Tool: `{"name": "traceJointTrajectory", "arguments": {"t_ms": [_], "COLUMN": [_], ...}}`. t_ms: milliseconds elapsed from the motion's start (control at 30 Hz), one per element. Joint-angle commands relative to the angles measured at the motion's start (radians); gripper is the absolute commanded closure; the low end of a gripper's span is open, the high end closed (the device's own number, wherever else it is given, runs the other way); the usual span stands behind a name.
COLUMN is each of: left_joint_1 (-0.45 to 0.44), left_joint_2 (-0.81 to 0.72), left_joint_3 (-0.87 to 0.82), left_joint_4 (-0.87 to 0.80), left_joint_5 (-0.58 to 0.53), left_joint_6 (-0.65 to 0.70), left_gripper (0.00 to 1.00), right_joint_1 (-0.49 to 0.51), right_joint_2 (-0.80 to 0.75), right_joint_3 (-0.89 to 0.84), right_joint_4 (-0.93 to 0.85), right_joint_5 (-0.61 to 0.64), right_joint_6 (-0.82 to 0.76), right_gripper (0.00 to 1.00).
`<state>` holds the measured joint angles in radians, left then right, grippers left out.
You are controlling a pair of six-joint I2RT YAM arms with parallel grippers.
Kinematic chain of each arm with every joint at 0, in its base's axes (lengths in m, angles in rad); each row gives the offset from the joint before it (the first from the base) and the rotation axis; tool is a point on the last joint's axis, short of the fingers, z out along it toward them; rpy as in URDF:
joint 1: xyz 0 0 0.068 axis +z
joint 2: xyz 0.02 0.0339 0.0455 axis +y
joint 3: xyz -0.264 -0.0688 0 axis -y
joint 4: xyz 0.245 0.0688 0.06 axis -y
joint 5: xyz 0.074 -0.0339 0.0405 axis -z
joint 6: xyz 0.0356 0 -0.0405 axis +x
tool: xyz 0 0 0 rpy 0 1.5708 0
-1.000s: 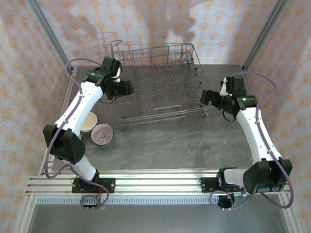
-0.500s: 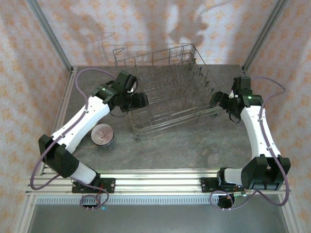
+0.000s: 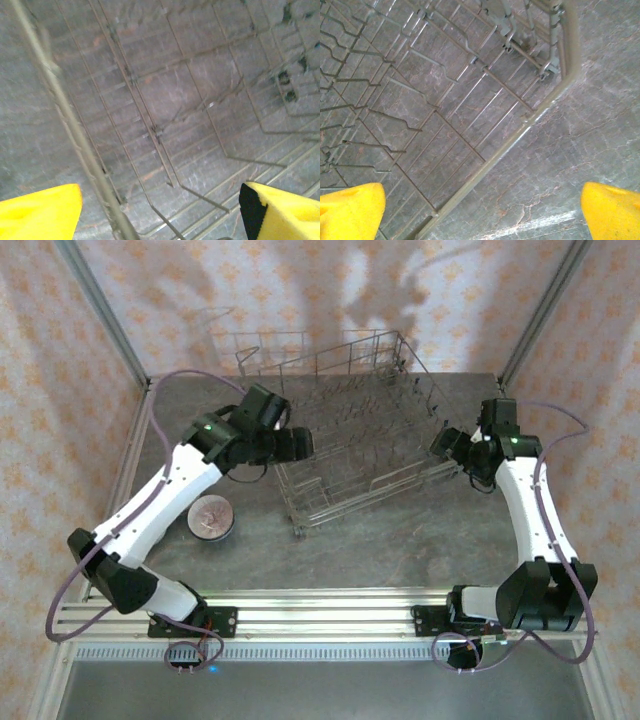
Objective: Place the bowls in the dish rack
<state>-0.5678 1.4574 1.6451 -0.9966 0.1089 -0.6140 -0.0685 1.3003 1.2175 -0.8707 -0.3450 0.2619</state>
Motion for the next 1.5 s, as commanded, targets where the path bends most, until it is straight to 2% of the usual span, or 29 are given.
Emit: {"name": "traceJointTrajectory", "arguments": {"t_ms": [0,233,433,700,967,1233,1467], "left_joint_1": [0.072,0.207,0.208,0.176,0.066,-0.059,-0.195], "left_joint_2": [-0.019,0.073,0.147,0.107,0.067,0.074,0.106], "left_joint_3": [0.038,0.084,0.118,-0.011,-0.105,-0.121,-0.109], "left_joint_4": [-0.05,-0.013,0.011,0.062,0.111,0.134,0.159], "left_joint_5": [-0.053,0.016,0.093,0.119,0.134,0.155,0.144], "left_joint_6": [0.062,0.121,0.119,0.093,0.029,-0.034,-0.105], "left_gripper": [0.17,0.19,0.28,0.48,0.61,0.66,0.67], "right_joint_1": [-0.004,-0.005,-0.005,-0.016,-0.048,-0.085,-0.092], "right_joint_2": [0.046,0.131,0.178,0.259,0.333,0.383,0.341], "right_joint_3": [0.024,0.046,0.088,0.159,0.261,0.355,0.339], "right_joint_4": [-0.002,0.025,0.053,0.07,0.043,-0.022,-0.054], "right_joint_5": [-0.028,-0.002,0.026,-0.003,0.033,0.053,0.101], "right_joint_6": [0.014,0.019,0.016,0.028,0.008,-0.036,-0.061], "right_gripper": [0.01,0.03,0.04,0.06,0.07,0.05,0.01]}}
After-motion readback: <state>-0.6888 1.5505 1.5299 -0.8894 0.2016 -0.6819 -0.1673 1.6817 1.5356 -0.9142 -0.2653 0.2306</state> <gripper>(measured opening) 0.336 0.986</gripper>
